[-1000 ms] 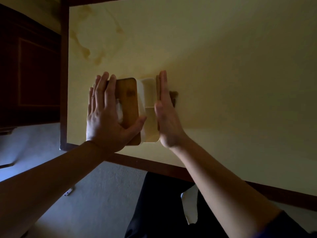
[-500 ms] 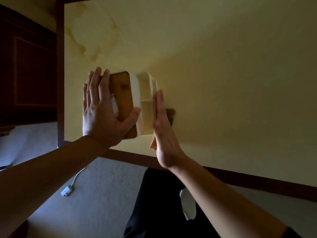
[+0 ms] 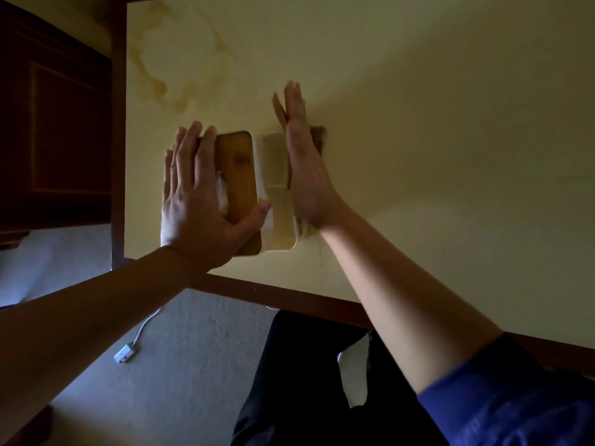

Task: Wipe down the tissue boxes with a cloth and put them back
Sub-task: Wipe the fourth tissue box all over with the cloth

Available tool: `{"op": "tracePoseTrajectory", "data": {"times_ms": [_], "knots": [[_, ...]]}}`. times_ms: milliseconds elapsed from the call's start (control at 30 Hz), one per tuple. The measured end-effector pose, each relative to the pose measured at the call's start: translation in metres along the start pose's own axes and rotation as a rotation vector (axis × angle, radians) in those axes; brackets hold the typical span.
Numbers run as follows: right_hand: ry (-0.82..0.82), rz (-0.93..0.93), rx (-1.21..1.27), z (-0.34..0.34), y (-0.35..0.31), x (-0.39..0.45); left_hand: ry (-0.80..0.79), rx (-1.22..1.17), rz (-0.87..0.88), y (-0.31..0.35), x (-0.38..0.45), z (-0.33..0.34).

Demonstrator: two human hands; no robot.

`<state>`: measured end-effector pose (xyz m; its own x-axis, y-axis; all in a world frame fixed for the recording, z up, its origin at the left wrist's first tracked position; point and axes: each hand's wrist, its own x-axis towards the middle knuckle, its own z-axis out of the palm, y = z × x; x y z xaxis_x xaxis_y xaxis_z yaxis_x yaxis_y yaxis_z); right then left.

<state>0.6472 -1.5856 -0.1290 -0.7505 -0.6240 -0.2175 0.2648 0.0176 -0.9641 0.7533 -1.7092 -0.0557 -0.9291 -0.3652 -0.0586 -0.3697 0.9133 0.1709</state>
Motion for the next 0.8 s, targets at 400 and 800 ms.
{"op": "tracePoseTrajectory", "data": {"times_ms": [400,800], "knots": [[-0.052,0.017,0.094,0.014,0.024,-0.107,-0.006,0.004,-0.038,0.002,-0.001,0.000],[0.013,0.031,0.119,0.008,0.017,-0.041,-0.008,-0.002,0.014,-0.001,0.001,0.000]]}}
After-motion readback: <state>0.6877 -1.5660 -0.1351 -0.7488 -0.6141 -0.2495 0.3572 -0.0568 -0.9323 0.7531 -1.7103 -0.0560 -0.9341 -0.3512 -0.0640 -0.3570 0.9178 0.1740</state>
